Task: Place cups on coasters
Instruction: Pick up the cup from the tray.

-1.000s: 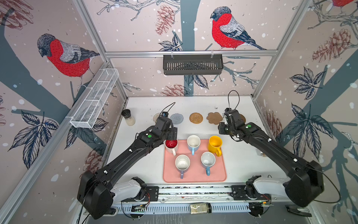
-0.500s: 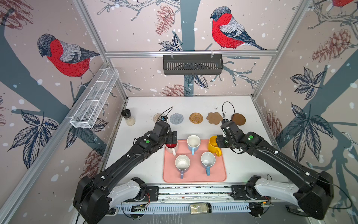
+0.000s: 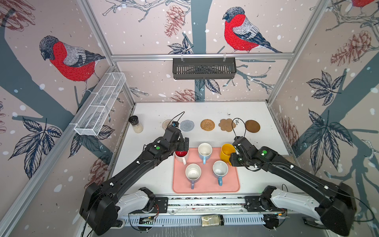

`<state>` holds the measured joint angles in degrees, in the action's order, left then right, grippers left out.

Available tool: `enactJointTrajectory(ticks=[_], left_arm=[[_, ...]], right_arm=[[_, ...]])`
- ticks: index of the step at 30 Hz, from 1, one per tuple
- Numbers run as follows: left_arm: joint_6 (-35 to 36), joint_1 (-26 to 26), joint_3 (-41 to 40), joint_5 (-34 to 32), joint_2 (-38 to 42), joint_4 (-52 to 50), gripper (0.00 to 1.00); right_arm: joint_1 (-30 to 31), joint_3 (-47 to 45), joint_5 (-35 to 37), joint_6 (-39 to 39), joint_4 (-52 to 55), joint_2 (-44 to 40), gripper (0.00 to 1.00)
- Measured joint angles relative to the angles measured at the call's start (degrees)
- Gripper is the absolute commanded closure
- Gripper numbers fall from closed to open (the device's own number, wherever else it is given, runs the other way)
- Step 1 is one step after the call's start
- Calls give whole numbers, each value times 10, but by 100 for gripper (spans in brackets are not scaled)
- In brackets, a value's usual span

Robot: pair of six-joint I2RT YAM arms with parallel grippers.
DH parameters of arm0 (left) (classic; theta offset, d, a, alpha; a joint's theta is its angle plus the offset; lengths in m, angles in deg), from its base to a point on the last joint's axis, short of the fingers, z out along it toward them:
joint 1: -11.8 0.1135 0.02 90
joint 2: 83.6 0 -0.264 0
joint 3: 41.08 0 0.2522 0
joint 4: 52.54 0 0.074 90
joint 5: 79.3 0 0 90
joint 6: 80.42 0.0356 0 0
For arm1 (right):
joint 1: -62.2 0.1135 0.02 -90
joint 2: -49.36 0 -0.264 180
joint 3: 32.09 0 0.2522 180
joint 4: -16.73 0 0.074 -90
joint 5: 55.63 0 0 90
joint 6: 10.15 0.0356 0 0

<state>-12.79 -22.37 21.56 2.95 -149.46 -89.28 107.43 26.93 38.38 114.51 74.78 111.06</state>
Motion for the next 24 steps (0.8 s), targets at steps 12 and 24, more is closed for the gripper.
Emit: enactJointTrajectory(ticks=[12, 24], left_arm=[[2, 0, -1, 2, -1, 0, 3], [2, 0, -9, 2, 13, 0, 3]], right_arm=[[-7, -8, 18, 2, -37, 52, 63], [-45, 2, 14, -21, -46, 90, 67]])
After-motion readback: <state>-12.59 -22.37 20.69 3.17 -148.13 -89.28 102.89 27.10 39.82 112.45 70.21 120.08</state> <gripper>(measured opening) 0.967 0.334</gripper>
